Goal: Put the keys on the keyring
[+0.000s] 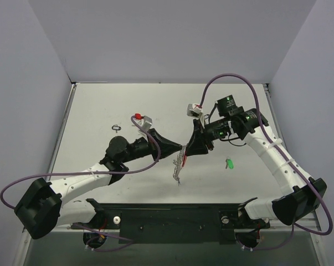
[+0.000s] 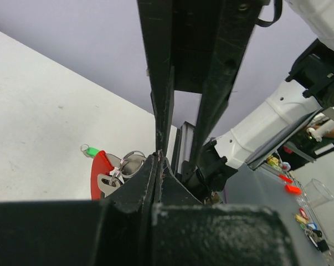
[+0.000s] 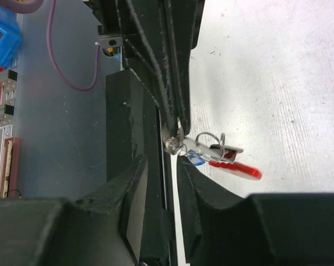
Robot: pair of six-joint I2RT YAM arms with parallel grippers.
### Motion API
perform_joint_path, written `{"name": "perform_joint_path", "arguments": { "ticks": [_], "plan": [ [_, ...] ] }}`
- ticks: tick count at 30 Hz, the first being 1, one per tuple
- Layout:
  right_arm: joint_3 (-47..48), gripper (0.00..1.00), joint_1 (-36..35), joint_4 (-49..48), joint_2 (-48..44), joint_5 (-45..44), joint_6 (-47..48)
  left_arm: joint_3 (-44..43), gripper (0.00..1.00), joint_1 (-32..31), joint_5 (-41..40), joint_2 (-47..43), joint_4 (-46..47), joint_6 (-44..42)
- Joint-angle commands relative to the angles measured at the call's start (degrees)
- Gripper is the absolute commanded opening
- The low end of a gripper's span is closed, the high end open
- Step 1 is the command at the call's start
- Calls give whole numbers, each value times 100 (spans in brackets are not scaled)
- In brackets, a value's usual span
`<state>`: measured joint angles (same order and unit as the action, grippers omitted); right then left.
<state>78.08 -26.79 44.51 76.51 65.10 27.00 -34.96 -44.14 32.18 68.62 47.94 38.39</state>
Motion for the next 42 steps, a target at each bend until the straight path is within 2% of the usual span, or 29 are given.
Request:
{"name": "perform_joint_path", "arguments": {
  "ticks": [1,6,9,11,13,14,15,16,17,20,24,28,33,42],
  "plan": [
    [269,30,68,409,-22,267,181,331,0,-7,-704,-226,962,168],
    [444,44,139,892,-154,-84,770,490,0,-51,-845,-226,1322,133],
    [104,64,130,988,-224,98,1497,499,0,-103,-819,-191,1428,46],
    [-126,70,147,1007,-181,283,1877,490,0,-130,-714,-165,1490,-103],
    [-22,70,130,1155,-6,433,1966,508,0,-182,-626,-156,1560,-297],
    [57,69,130,1287,48,442,2306,516,0,-191,-600,-156,1595,-402],
    [284,68,112,1854,161,416,2666,525,0,-191,-573,-156,1604,-437],
    [382,68,95,2199,206,311,3731,543,0,-200,-573,-139,1604,-507],
    [566,67,60,2724,267,206,4099,543,0,-200,-547,-147,1604,-526],
    [603,61,7,2765,294,116,4401,569,0,-218,-477,-95,1700,-622],
    [795,50,-54,2747,443,257,4226,596,0,-244,-459,-59,1797,-719],
    [1050,44,-160,2511,654,170,3673,631,0,-279,-415,46,1990,-684],
    [1253,44,-239,2150,874,-76,2724,692,0,-315,-432,90,2140,-684],
    [1077,46,-195,2158,743,143,2801,762,0,-341,-494,178,2369,-605]
  ]
}}
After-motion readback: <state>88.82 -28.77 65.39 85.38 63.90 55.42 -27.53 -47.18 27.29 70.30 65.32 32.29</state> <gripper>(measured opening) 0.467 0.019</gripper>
